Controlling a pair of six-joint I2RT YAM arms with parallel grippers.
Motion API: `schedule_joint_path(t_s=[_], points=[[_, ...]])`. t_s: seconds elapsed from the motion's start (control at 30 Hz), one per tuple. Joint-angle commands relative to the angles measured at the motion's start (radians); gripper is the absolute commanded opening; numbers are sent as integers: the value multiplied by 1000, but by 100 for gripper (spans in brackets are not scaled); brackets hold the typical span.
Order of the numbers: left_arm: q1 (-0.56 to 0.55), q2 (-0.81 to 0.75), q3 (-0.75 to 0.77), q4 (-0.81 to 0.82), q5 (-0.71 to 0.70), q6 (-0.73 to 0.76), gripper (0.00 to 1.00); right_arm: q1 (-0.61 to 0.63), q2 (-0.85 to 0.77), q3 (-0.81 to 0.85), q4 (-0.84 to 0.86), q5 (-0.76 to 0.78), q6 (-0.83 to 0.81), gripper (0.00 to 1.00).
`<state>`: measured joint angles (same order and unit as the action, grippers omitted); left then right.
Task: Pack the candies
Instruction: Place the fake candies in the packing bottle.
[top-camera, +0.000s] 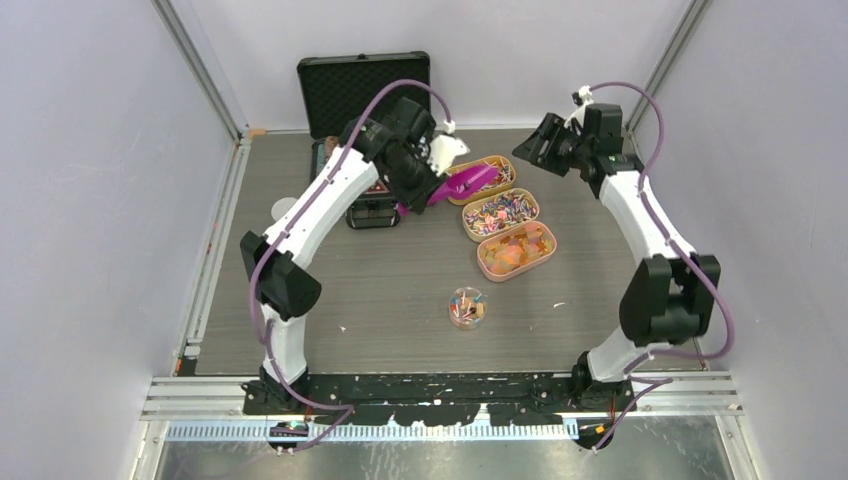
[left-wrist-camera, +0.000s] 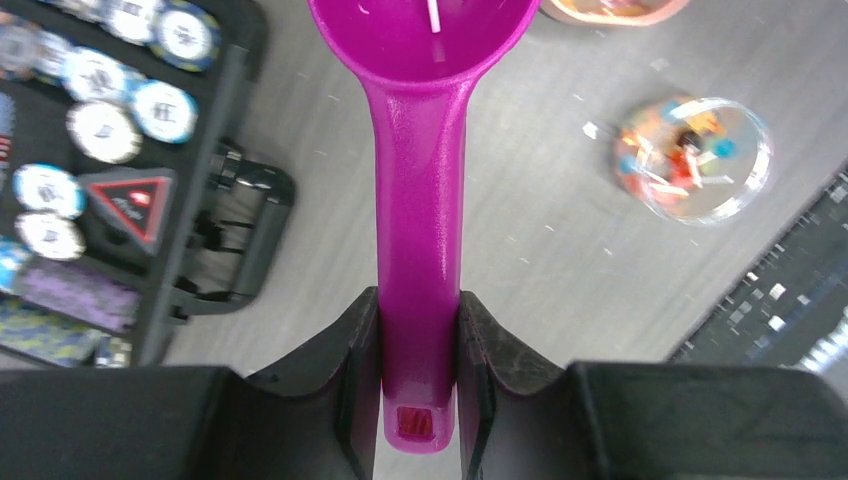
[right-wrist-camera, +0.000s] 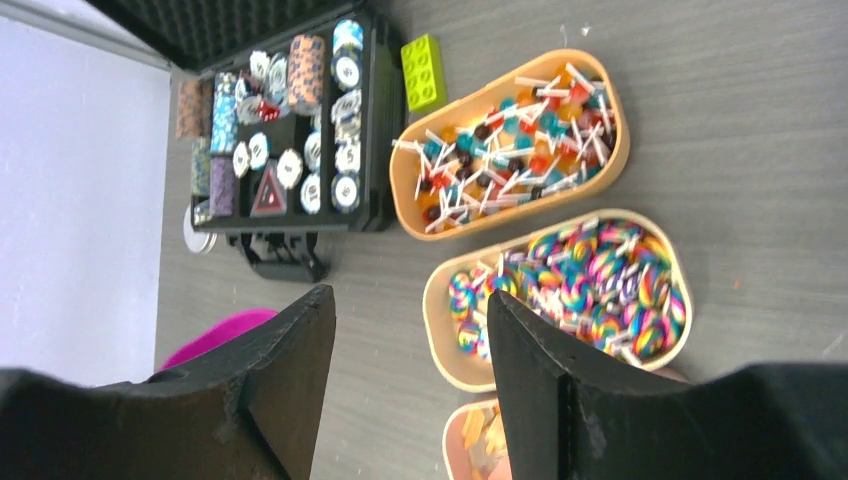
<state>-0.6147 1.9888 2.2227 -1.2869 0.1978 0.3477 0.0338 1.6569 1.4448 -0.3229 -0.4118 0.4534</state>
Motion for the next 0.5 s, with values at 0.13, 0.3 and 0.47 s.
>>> schedule_joint_path(t_s=[0.13, 0.3, 0.47], points=[[-156, -209, -262, -65, -61, -132, 0, 6, -344, -290, 48, 46, 57, 61], [-234, -303, -383, -132, -143, -218, 0, 6, -532, -434, 12, 83, 50, 67], [-331, -316, -414, -225, -190, -338, 0, 7, -662, -495, -35, 90, 24, 74]])
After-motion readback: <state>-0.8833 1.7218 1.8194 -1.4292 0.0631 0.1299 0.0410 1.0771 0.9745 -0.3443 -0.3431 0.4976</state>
